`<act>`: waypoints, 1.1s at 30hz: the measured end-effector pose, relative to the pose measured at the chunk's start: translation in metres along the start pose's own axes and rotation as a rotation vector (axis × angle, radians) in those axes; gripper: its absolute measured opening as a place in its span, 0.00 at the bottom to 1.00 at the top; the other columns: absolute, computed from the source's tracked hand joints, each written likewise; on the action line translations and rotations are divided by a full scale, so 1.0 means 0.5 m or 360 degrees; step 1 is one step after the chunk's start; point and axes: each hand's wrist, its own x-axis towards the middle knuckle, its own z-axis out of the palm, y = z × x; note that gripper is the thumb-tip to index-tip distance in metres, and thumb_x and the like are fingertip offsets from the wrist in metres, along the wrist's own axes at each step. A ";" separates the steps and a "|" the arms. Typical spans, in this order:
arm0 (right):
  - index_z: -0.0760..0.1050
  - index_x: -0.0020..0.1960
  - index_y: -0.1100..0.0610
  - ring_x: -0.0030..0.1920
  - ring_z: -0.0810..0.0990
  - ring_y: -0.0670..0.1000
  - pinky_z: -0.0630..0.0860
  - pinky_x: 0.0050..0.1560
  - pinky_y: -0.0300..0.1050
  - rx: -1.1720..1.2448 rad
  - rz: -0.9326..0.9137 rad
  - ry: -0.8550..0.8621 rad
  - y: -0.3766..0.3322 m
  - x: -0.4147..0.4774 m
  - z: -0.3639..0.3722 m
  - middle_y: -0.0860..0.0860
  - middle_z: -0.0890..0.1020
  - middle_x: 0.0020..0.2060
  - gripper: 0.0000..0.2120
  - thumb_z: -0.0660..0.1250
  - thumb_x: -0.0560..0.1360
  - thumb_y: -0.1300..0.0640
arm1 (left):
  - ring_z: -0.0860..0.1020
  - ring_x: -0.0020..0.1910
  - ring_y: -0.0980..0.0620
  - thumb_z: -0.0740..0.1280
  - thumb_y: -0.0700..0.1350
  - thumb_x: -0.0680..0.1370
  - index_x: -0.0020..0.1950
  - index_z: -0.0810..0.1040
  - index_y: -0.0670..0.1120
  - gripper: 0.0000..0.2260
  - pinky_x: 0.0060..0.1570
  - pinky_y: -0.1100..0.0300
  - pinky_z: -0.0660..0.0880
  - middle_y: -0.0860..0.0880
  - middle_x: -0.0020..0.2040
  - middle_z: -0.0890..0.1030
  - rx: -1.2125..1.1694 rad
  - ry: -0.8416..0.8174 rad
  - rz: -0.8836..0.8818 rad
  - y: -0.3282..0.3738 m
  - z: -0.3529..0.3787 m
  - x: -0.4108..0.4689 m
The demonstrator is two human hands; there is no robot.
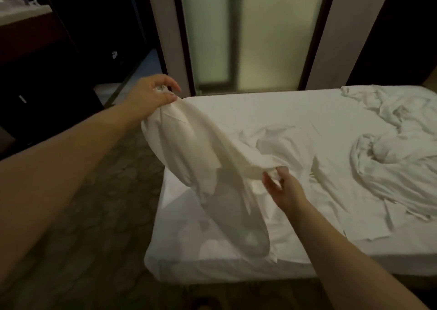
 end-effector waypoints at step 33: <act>0.76 0.57 0.53 0.51 0.81 0.56 0.77 0.57 0.54 -0.1182 -0.0682 -0.0499 0.056 -0.146 0.431 0.54 0.82 0.50 0.12 0.58 0.80 0.49 | 0.75 0.50 0.48 0.61 0.28 0.74 0.67 0.58 0.59 0.32 0.53 0.52 0.76 0.47 0.56 0.70 -0.1297 -0.0268 -0.0089 -0.035 0.048 -0.016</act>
